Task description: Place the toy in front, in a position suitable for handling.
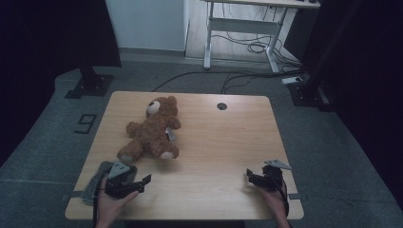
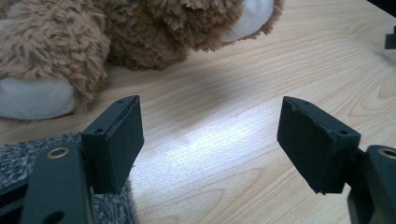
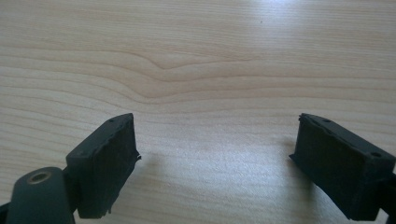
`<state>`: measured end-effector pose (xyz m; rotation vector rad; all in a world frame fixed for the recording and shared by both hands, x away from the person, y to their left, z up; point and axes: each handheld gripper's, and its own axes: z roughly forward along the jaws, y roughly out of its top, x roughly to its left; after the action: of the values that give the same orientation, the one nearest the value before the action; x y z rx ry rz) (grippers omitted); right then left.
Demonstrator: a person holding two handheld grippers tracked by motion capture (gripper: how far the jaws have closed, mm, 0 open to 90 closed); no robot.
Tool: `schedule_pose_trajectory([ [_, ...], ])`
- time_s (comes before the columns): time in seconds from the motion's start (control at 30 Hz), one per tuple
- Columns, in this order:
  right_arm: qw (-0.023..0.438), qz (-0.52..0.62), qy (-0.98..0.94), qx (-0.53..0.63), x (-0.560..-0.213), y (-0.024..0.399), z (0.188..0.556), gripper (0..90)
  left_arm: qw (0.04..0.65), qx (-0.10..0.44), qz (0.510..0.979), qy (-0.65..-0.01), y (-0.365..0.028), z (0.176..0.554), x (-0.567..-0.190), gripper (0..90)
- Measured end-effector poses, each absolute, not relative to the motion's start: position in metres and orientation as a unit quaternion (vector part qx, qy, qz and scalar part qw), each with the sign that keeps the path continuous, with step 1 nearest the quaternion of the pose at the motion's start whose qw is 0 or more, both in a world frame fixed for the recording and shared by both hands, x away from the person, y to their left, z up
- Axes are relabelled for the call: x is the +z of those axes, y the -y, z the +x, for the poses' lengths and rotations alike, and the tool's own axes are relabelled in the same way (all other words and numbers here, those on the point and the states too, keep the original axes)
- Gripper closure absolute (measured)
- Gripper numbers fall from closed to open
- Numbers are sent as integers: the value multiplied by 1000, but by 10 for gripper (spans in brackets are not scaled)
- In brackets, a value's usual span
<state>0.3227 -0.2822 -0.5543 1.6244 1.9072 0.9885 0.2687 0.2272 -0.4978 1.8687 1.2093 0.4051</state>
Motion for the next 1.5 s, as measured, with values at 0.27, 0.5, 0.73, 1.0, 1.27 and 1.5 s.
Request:
schedule_pose_trajectory([
  [0.27,256,549,-691,396,-545,275,311,161,433,158,735,-497,-230,271,-494,245],
  [0.5,240,526,-702,417,-530,261,321,167,432,171,725,-508,-234,273,-491,265],
  [0.73,220,492,-720,437,-512,227,346,183,417,184,724,-518,-239,283,-490,260],
  [1.0,202,454,-734,463,-490,187,370,186,412,194,716,-529,-249,288,-489,256],
  [1.27,187,419,-751,475,-485,147,386,202,402,195,725,-523,-255,301,-485,234],
  [1.5,174,404,-759,479,-480,121,397,200,397,202,720,-532,-267,318,-487,223],
])
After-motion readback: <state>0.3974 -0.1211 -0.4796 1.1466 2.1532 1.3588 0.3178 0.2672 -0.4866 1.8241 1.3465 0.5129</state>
